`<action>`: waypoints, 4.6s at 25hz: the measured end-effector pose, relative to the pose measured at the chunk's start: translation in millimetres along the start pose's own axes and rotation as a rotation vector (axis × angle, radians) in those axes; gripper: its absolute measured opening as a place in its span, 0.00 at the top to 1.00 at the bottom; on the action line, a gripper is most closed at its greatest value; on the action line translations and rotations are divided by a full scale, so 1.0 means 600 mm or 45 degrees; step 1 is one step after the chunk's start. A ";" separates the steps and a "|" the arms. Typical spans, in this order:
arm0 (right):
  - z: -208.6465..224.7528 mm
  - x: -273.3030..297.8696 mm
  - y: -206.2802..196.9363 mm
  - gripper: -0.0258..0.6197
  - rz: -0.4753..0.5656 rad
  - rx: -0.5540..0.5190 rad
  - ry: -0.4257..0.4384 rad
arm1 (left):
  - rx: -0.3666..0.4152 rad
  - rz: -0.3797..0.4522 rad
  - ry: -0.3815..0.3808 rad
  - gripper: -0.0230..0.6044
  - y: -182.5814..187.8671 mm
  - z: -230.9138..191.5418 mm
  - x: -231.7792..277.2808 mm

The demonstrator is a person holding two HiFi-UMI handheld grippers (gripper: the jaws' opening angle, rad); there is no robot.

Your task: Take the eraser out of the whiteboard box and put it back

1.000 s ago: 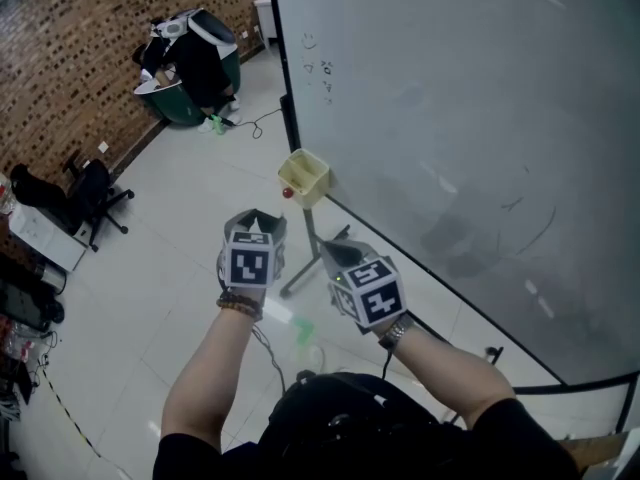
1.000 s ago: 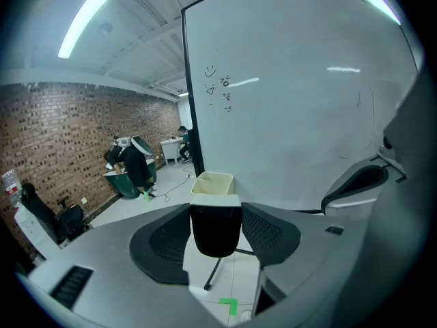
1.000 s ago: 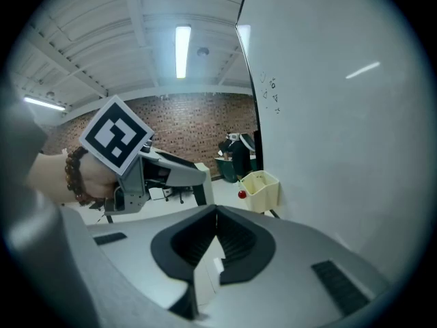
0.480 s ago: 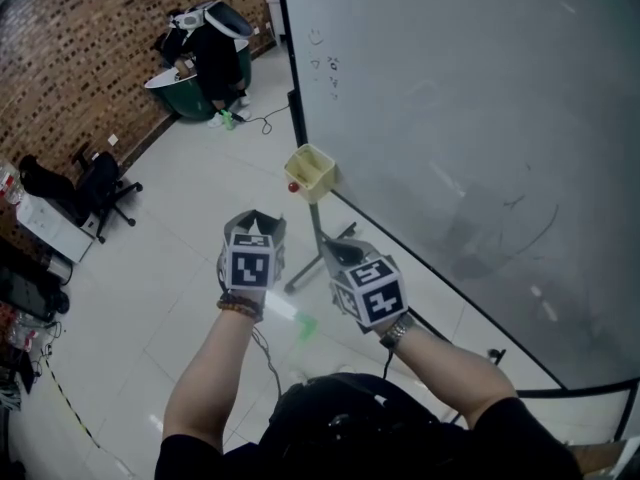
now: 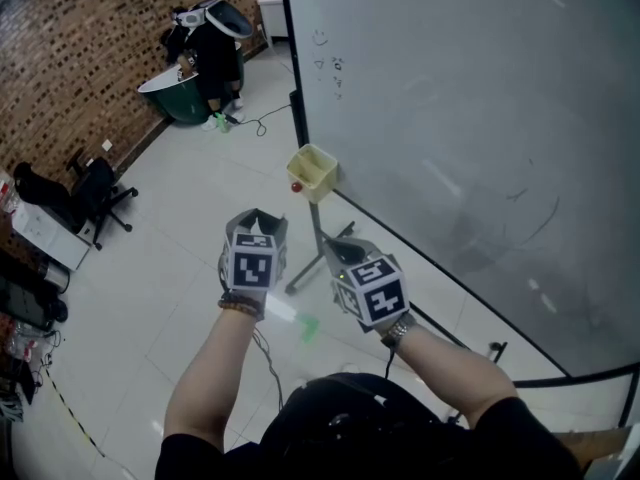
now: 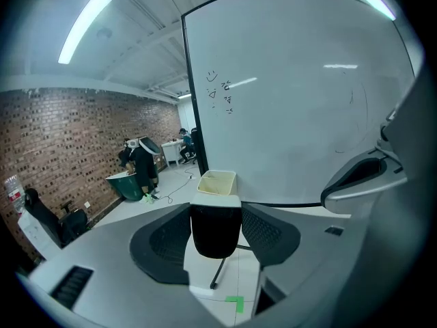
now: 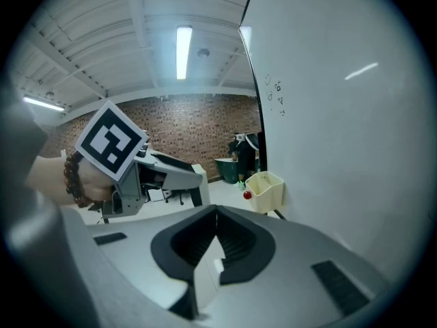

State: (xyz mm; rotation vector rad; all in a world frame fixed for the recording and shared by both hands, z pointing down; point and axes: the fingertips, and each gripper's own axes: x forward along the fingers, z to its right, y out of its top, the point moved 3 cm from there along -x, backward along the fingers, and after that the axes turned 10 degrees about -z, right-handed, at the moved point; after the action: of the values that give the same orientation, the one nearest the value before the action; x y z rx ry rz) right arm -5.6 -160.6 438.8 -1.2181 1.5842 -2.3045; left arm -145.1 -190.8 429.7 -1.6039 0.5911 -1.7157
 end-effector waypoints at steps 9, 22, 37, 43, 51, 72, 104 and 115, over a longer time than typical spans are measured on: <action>-0.029 0.005 0.006 0.92 0.008 0.022 -0.046 | 0.017 0.015 -0.053 0.60 -0.003 -0.021 -0.007; -0.047 0.004 0.005 0.92 0.008 0.047 -0.105 | 0.027 0.030 -0.137 0.60 -0.009 -0.022 -0.012; -0.071 0.014 0.008 0.86 0.004 0.030 -0.097 | -0.013 0.026 -0.264 0.60 -0.012 -0.017 -0.035; -0.085 0.023 0.007 0.81 -0.012 0.011 -0.074 | -0.042 0.052 -0.333 0.60 -0.007 -0.011 -0.044; -0.104 0.044 0.009 0.72 -0.040 -0.057 -0.056 | -0.060 0.027 -0.438 0.60 -0.010 -0.007 -0.056; -0.150 0.091 0.011 0.64 -0.115 -0.210 -0.113 | -0.076 -0.048 -0.731 0.60 -0.033 -0.014 -0.079; -0.145 0.095 0.003 0.71 -0.064 -0.090 -0.300 | -0.061 0.001 -0.744 0.58 -0.070 -0.069 -0.096; -0.112 0.098 0.038 0.71 -0.008 -0.063 -0.350 | -0.032 -0.009 -0.620 0.58 -0.082 -0.105 -0.071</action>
State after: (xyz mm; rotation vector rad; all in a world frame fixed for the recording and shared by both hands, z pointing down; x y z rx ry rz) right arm -97.1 -149.5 443.2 -1.4775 1.5476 -2.0060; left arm -217.0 -135.0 429.9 -1.9512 0.3631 -1.2534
